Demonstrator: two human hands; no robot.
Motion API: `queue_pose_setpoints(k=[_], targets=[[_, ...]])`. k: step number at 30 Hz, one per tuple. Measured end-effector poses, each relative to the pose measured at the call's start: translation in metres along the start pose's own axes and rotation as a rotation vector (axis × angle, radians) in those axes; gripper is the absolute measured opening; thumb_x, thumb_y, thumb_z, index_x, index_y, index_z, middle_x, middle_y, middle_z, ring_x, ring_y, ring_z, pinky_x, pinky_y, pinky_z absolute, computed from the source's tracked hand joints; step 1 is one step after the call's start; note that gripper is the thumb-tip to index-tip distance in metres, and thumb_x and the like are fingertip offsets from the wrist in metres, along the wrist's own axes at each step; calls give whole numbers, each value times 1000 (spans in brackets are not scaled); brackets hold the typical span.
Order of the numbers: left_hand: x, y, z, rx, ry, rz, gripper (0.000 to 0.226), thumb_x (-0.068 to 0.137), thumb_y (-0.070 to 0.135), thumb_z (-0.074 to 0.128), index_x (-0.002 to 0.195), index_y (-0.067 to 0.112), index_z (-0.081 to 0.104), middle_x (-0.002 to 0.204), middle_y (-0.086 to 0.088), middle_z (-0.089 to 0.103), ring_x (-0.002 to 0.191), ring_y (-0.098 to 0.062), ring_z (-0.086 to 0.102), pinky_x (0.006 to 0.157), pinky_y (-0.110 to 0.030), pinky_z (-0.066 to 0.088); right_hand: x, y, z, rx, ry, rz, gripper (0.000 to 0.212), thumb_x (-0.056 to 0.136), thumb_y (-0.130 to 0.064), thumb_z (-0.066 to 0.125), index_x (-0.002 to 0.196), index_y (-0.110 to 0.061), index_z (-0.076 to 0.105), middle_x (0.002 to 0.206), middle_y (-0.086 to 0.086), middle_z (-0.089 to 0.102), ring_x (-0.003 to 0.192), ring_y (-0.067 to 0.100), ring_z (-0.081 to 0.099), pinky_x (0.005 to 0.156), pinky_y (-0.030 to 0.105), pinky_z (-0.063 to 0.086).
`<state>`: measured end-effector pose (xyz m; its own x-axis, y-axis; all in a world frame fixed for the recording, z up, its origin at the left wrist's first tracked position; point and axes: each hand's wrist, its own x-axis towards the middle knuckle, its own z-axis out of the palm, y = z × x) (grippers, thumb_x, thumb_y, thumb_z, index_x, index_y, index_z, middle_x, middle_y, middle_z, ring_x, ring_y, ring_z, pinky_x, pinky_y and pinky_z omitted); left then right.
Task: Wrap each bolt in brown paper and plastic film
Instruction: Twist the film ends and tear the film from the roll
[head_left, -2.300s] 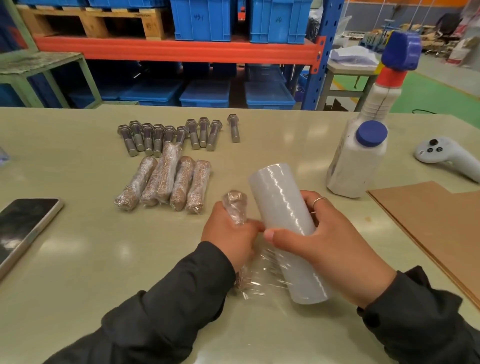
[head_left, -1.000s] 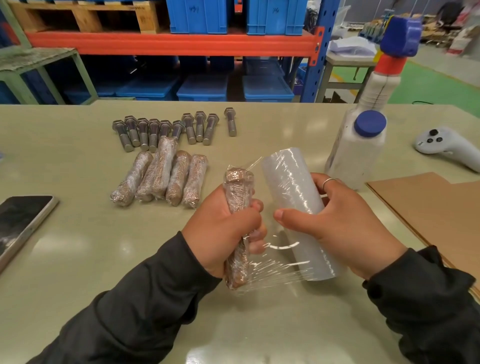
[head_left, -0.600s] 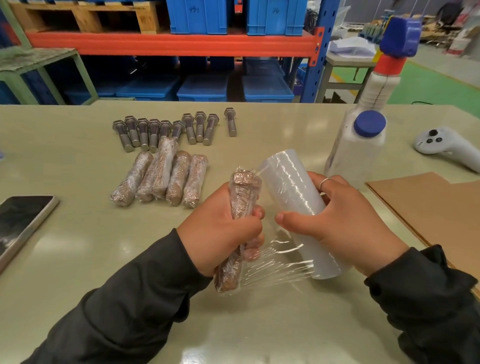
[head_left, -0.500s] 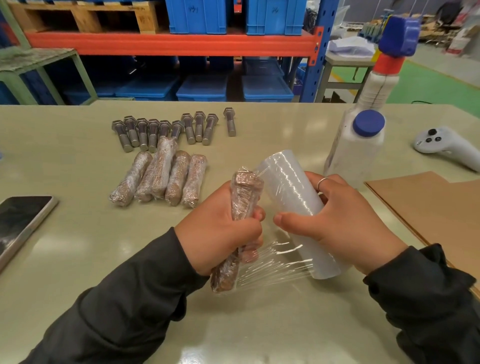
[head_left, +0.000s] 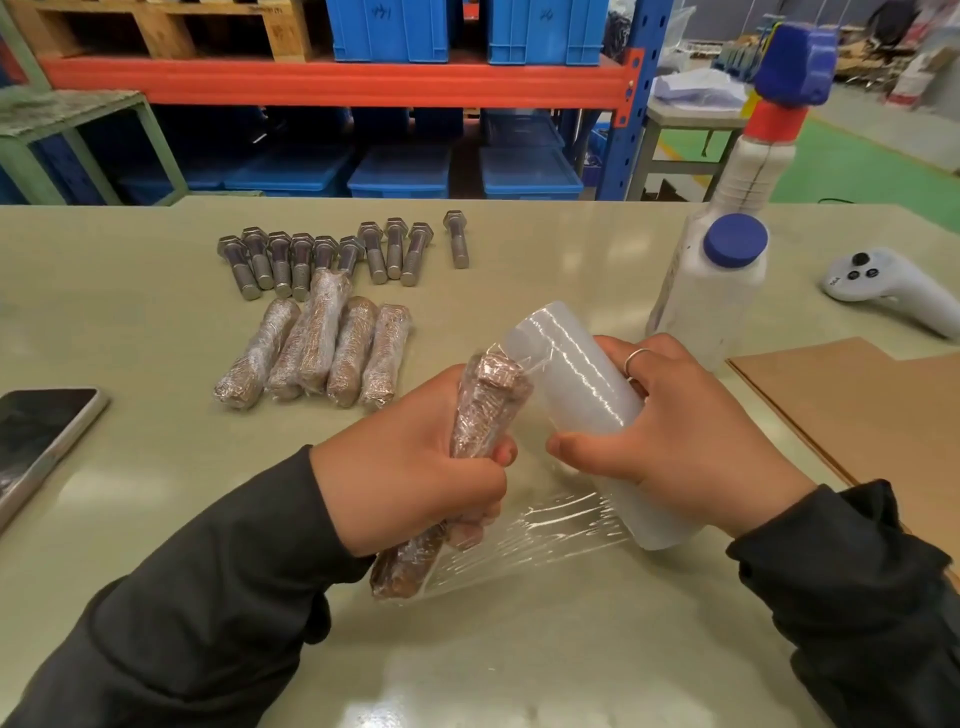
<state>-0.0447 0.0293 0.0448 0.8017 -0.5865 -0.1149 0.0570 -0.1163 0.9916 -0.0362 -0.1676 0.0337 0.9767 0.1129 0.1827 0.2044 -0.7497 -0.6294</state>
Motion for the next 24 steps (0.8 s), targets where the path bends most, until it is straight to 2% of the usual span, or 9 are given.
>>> queue_pose_setpoints(k=[4, 7, 10, 13, 16, 21, 24], targets=[[-2, -1, -10, 72, -14, -66, 30, 62, 2, 52, 89, 13, 45, 70, 0, 48, 46, -13, 47, 43, -22, 41, 0, 3, -3, -55, 19, -44, 69, 54, -46, 73, 119, -33, 54, 93, -14, 38, 89, -14, 42, 71, -5, 29], [-2, -3, -15, 153, -4, -88, 27, 60, 5, 54, 85, 3, 46, 72, -7, 50, 48, -15, 51, 42, -21, 41, -1, 7, -8, -124, 7, -56, 71, 58, -43, 74, 125, -32, 52, 93, -16, 35, 86, -7, 43, 71, -5, 29], [2, -4, -16, 178, 13, -84, 28, 56, 10, 58, 81, 6, 47, 71, -10, 53, 50, -18, 51, 42, -22, 40, -1, 10, -11, -137, 20, -19, 69, 60, -42, 74, 124, -29, 53, 92, -15, 35, 84, 0, 45, 70, -4, 29], [5, -4, -14, 30, 27, -50, 22, 60, 1, 54, 78, 6, 43, 63, 1, 51, 44, -13, 50, 40, -19, 39, 0, 11, -10, -155, 29, 23, 68, 60, -43, 73, 124, -29, 52, 94, -12, 35, 83, 8, 45, 67, 0, 32], [7, -3, -11, -156, 47, -9, 20, 62, -6, 46, 77, 6, 39, 62, 0, 47, 40, -11, 44, 36, -18, 36, 0, 13, -10, -155, 44, 53, 64, 60, -43, 73, 120, -32, 53, 94, -12, 35, 86, 12, 46, 64, 2, 33], [9, -2, -6, -288, 121, 74, 23, 63, -9, 43, 77, 8, 36, 62, 0, 45, 39, -10, 39, 36, -17, 32, 1, 15, -8, -197, 40, 82, 69, 60, -45, 73, 124, -32, 51, 94, -10, 35, 88, 16, 47, 61, 9, 29], [12, -3, -3, -336, 176, 121, 22, 63, -9, 42, 73, 9, 35, 61, -2, 42, 38, -10, 35, 36, -16, 32, 2, 16, -6, -231, 41, 92, 71, 57, -48, 70, 124, -31, 52, 95, -8, 36, 90, 19, 47, 65, 22, 33]])
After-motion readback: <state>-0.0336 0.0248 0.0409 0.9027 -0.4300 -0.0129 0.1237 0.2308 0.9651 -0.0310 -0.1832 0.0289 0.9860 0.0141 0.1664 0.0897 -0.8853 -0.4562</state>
